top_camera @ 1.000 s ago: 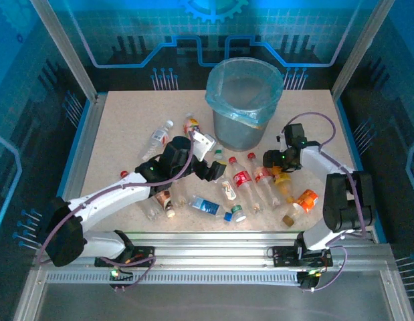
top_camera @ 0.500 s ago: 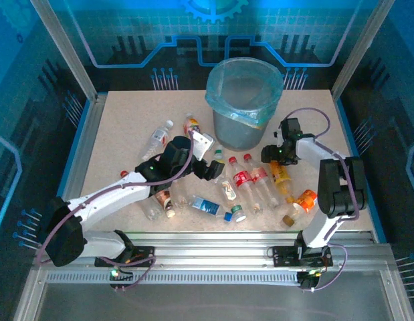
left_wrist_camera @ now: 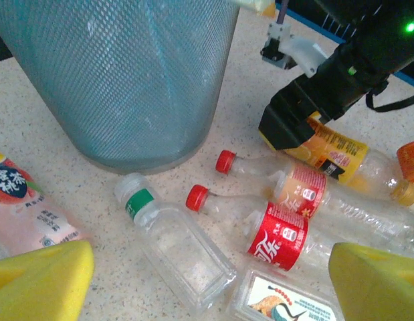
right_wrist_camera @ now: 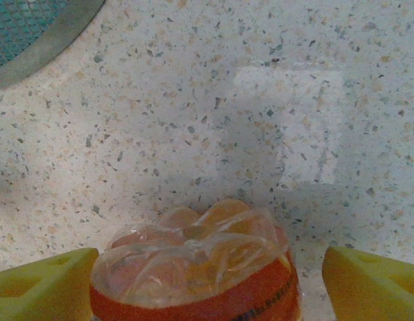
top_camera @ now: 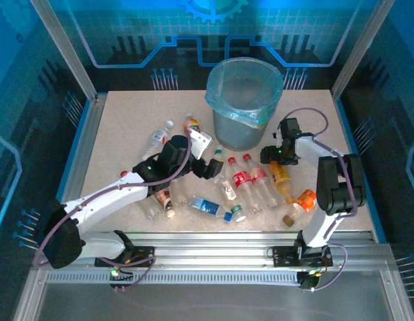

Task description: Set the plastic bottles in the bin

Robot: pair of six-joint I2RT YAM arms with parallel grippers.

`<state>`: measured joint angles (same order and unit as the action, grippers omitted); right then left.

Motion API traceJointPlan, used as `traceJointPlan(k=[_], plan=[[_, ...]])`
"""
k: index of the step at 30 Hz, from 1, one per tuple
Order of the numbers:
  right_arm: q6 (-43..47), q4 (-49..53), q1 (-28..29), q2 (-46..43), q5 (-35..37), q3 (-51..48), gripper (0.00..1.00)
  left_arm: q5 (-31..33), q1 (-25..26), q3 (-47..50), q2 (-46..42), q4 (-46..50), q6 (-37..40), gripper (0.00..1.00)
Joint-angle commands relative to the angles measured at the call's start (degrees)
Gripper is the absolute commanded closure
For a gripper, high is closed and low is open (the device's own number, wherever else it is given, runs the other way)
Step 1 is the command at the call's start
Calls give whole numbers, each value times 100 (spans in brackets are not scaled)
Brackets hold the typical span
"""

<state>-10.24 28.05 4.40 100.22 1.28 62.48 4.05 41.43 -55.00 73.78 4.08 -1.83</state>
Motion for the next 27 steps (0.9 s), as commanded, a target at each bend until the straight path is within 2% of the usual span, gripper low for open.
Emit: traceJointPlan(k=[1,6,11,16,27], plan=[[86,68,-72,-81,1,-85,16,-90,28,-243,-70,-5,-208,9],[114,94,-148,-57,-165,-70,20,-126,32,-249,-232,-23,-327,9],[131,196,-143,96,-216,9,15,-18,30,-138,-405,-46,-301,9],[165,251,-137,204,-189,62,16,-18,31,-108,-396,-61,-292,9],[299,226,-218,359,-206,107,34,-236,24,-527,209,-306,-392,10]])
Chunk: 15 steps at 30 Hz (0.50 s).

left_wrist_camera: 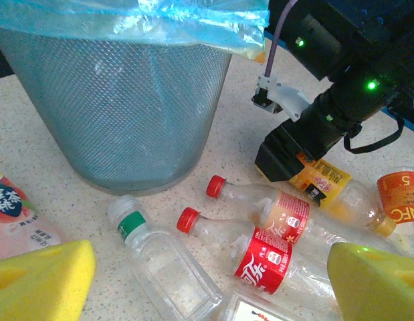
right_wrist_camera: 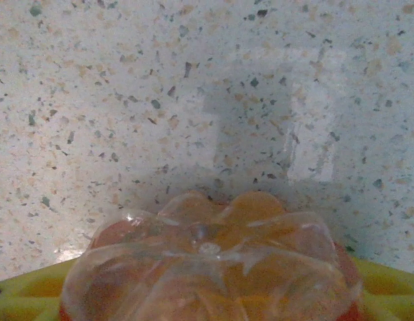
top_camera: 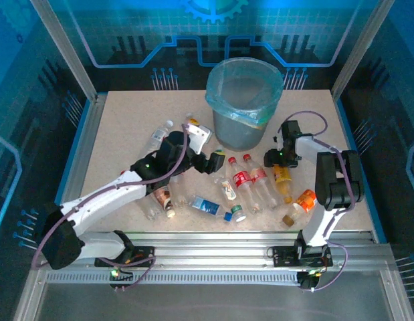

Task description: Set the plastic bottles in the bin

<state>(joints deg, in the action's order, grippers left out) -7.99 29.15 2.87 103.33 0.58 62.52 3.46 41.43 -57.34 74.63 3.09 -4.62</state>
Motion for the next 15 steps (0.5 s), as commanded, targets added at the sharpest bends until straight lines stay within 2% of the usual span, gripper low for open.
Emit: traceJointPlan(k=[1,4,5,8,15], plan=[[82,120,-65,10,-153,107,35,-205,29,-336,175,-219,-100,9],[130,135,-95,-112,-198,146,48,-231,31,-431,302,-307,48,9],[140,153,-117,-148,-186,154,49,-228,30,-491,344,-297,119,9],[132,127,-226,-279,-94,130,49,-226,27,-758,441,-170,289,9],[59,80,-443,-748,-407,107,51,-363,29,-914,507,-391,281,9]])
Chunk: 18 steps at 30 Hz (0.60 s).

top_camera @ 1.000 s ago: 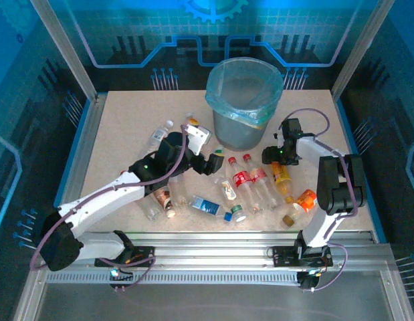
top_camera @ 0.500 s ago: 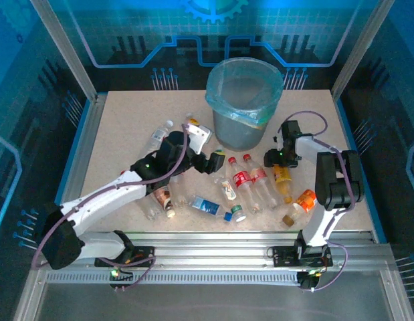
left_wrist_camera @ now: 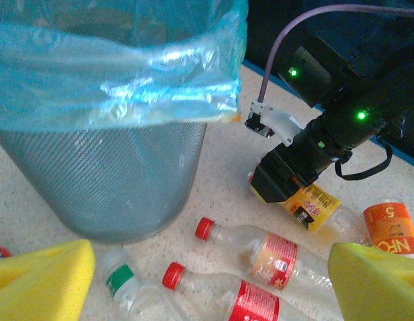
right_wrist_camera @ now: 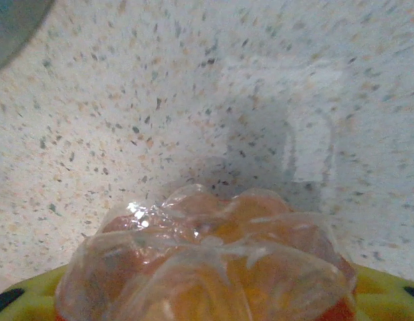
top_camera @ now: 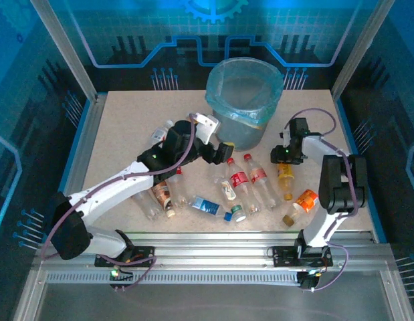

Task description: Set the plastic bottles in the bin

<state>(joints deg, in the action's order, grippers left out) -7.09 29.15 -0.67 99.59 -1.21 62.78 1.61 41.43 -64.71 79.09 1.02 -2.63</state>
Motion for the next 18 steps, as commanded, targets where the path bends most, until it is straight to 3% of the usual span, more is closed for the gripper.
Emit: traceJointPlan(k=[1,18], plan=[[-54,49,-106,-495,-251,61,52,-177,27,-197,72,-190,42,9],[-395,442,-194,-2277,-187,803,53,-539,27,-843,107,-52,-147,8]])
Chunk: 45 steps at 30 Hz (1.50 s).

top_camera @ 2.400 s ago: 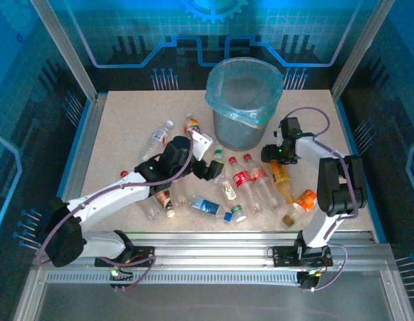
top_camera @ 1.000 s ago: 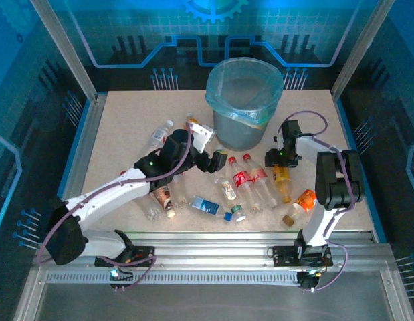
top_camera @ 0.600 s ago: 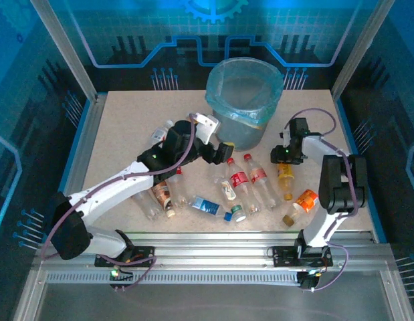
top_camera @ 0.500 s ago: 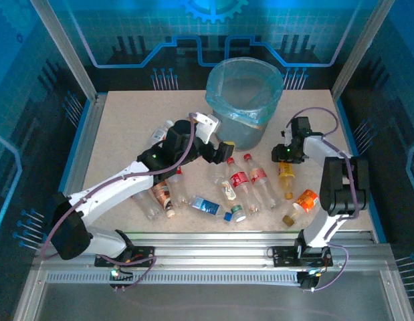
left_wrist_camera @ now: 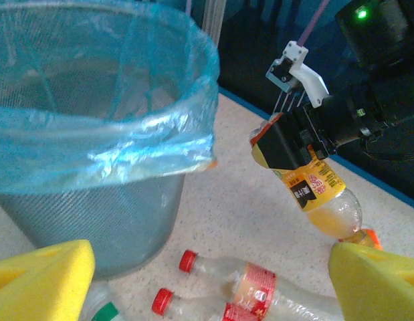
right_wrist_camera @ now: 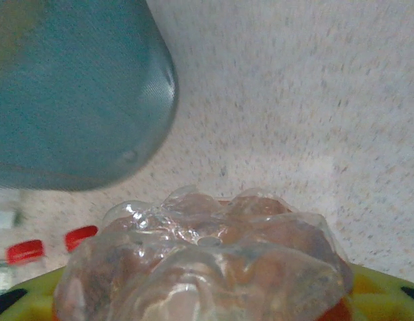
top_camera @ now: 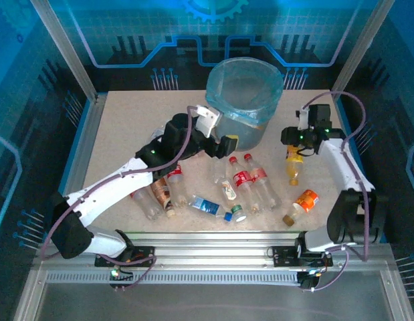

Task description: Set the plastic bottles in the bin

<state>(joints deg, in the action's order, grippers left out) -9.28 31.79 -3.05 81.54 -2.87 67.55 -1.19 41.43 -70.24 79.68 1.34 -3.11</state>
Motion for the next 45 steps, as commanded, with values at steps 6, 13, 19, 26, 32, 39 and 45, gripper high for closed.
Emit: traceJointPlan(k=[6,13,19,26,32,39,45], plan=[[-103,470,533,-1210,699,942,53,-490,32,-556,15,-143,-79,8],[32,391,1374,-1933,1074,1525,53,-686,34,-1241,-67,24,65,9],[128,-503,2334,-1873,883,2083,52,529,-15,-2221,33,746,74,7],[377,-1568,2856,-750,835,2955,51,513,-511,-2041,-78,753,-404,6],[496,-2383,2889,729,770,4021,52,-94,-1115,-1577,19,288,-808,6],[963,-1830,2862,2908,957,6380,51,-340,-1545,-2655,923,654,-1001,7],[967,-609,2791,4243,913,7864,49,-422,-1760,-2733,1270,626,-1389,7]])
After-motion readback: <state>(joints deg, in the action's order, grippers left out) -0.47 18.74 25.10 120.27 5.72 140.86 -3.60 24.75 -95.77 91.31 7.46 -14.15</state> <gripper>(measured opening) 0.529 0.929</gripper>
